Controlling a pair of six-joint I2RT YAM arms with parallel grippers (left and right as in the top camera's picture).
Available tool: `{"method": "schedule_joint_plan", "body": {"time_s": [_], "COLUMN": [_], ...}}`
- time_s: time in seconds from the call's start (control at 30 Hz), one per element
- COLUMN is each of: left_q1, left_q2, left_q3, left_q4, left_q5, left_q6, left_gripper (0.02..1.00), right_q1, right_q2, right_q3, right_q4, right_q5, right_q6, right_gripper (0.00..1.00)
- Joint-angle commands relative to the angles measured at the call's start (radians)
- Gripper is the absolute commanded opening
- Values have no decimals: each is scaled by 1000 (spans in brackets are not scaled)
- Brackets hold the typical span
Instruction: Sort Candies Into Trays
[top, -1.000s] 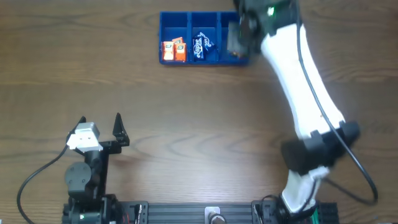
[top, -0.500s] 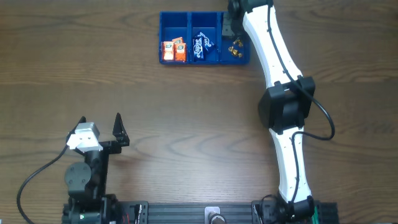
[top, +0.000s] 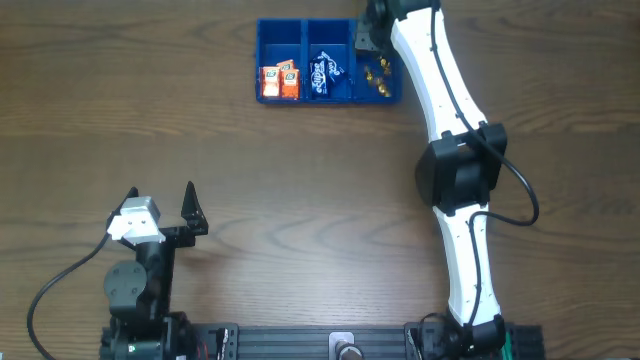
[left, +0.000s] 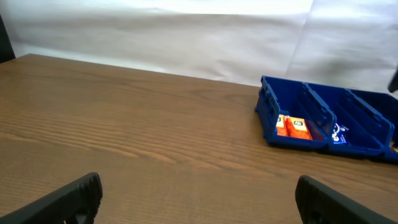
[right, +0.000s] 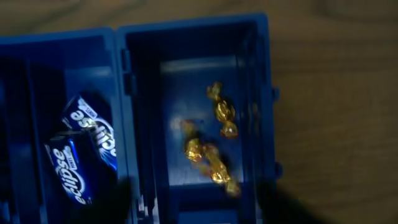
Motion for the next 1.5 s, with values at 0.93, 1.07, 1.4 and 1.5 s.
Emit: {"method": "schedule_joint_plan", "body": {"time_s": [0.93,1.07,1.4,1.5], "left_q1": [3,3,3,3], "left_q2": [-4,-4,-4,-4], "left_q3": [-14,-14,-14,-14], "left_q4": [-42,-42,-42,-42], "left_q5": [13,13,13,13], "left_q6": [14,14,14,14], "left_gripper": [998,996,996,998], "right_q1": [-82,-122,-371,-380], "right_q2": [-922,-1134,-1882,-2083], "right_q3": [-79,-298,-1207,-1430], "right_q4": [-295,-249,57,201], "right_q5": [235,232,73,-27], "right_q6": [-234,-234,-233,-233], "right_gripper": [998,998,998,998]}}
